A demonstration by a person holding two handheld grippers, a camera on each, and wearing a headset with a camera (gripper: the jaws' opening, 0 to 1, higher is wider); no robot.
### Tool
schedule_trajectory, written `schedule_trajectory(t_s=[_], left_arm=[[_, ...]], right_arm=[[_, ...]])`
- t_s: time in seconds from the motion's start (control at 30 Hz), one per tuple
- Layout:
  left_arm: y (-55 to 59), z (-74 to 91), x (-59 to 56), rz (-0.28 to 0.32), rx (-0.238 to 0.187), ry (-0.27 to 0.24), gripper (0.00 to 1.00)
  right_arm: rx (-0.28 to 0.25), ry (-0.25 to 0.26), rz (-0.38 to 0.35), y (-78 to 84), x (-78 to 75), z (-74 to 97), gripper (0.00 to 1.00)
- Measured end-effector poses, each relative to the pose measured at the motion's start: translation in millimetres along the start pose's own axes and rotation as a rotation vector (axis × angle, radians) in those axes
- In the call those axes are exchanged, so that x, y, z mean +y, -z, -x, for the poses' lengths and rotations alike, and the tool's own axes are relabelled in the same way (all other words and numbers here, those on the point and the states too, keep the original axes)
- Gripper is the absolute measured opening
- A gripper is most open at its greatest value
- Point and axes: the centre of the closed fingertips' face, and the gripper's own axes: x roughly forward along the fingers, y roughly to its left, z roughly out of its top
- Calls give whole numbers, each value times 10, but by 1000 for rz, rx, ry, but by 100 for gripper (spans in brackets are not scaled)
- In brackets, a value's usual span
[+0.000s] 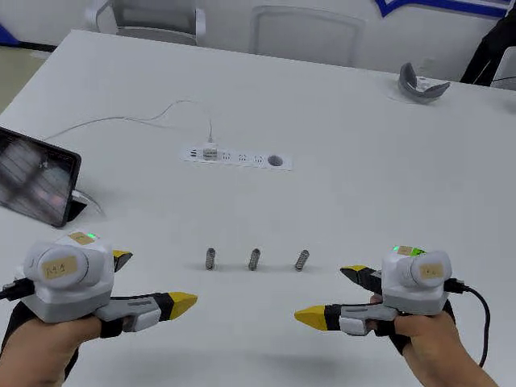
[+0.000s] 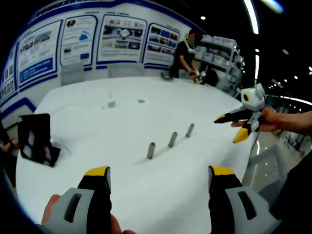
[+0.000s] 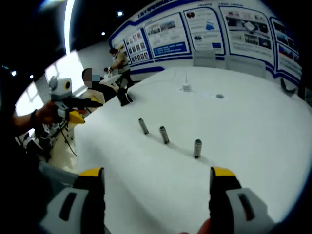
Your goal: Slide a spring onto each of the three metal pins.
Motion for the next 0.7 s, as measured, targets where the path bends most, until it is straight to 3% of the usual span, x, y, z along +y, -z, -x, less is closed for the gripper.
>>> schedule_trajectory(t_s=[0.3, 0.7], left_arm=[[22, -7, -28, -9, 5, 13, 81], [41, 19, -81, -21, 20, 37, 74]], right_arm=[[-16, 11, -32, 123, 72, 65, 91], [-49, 15, -48, 61, 80, 101, 92]])
